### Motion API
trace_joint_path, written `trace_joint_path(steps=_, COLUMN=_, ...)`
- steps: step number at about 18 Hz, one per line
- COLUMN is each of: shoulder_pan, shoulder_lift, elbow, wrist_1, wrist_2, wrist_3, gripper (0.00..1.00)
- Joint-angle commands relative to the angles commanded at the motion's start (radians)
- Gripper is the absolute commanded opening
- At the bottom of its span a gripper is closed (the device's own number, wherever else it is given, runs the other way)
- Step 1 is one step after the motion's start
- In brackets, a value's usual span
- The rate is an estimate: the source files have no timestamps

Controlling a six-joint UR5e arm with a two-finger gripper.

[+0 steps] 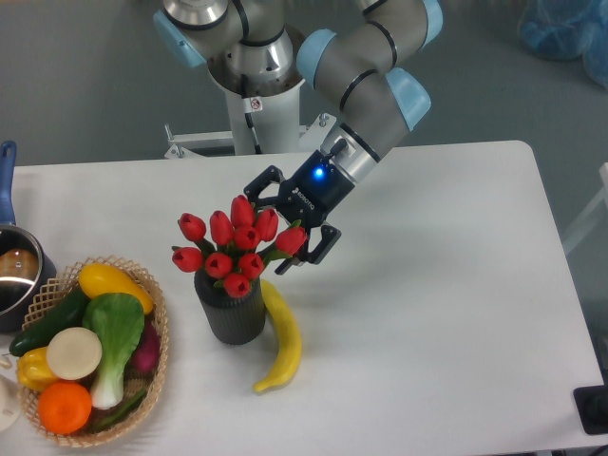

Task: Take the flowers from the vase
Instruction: 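Close the gripper around the tulip stems just below the blooms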

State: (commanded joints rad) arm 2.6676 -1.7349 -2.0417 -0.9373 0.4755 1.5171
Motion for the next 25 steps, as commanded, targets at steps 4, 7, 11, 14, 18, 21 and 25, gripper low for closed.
trace_joint_path(steps=4, shoulder_pan=-0.011, shoulder_lift=-0.012, elbow=0.002, wrist_1=0.011, wrist_2=0.005, wrist_3=0.002, gripper=1.00)
trace_joint_path(steps=7, shoulder_pan=-0.017, shoulder_lift=-0.037, elbow=0.000, wrist_1=0.023, wrist_2=0.005, wrist_3=0.002, gripper=1.00)
trace_joint_path(steps=11, shoulder_pan=-0.029, shoulder_lift=-0.048, elbow=0.000, wrist_1=0.034, wrist_2=-0.005, wrist_3=0.002, gripper=1.00)
trace_joint_path(steps=14, shoulder_pan=-0.029, shoulder_lift=-0.049, elbow=0.002, wrist_1=0.034, wrist_2=-0.046, wrist_3=0.003, gripper=1.00)
trace_joint_path(steps=18, shoulder_pan=-0.031, shoulder_lift=-0.057, elbow=0.000, wrist_1=0.034, wrist_2=-0.058, wrist_3=0.003, gripper=1.00)
trace_joint_path(steps=21, shoulder_pan=-0.034, shoulder_lift=-0.061, elbow=-0.002, wrist_1=0.035, wrist_2=-0.066, wrist_3=0.005, gripper=1.00)
trace_joint_path(steps=25, shoulder_pan=-0.035, shoulder_lift=-0.072, elbow=-0.002, wrist_1=0.040, wrist_2=-0.107, wrist_3=0.009, gripper=1.00)
